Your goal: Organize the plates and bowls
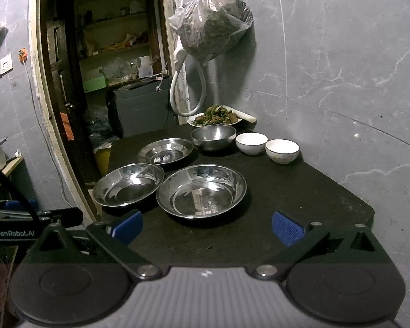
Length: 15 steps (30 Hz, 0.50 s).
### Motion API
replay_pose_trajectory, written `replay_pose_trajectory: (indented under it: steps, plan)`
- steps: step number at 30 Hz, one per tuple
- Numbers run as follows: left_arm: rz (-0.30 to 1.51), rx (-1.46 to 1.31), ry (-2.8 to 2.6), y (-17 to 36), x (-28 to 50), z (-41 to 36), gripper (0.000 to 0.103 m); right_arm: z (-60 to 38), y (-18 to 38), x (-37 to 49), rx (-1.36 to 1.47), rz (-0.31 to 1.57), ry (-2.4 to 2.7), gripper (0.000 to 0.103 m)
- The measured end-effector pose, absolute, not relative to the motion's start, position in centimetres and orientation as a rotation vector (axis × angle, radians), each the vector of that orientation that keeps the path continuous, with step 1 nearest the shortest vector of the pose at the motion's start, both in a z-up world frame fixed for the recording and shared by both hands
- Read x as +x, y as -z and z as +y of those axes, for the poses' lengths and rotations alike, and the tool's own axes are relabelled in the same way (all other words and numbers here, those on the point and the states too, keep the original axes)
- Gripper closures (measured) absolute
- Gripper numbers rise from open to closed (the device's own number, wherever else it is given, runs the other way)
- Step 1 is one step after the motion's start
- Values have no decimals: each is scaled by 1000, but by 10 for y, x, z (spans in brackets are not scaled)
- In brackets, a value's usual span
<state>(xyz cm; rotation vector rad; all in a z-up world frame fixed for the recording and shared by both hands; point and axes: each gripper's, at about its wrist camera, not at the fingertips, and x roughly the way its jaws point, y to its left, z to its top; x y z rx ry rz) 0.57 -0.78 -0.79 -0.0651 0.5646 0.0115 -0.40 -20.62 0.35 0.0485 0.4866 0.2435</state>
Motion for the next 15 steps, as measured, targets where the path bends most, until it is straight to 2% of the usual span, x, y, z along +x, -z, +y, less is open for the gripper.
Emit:
replay_pose_trajectory:
  steps: [15]
  plan:
    - [590, -62, -4, 11, 19, -6, 1, -202, 1, 6, 46, 501, -232, 0]
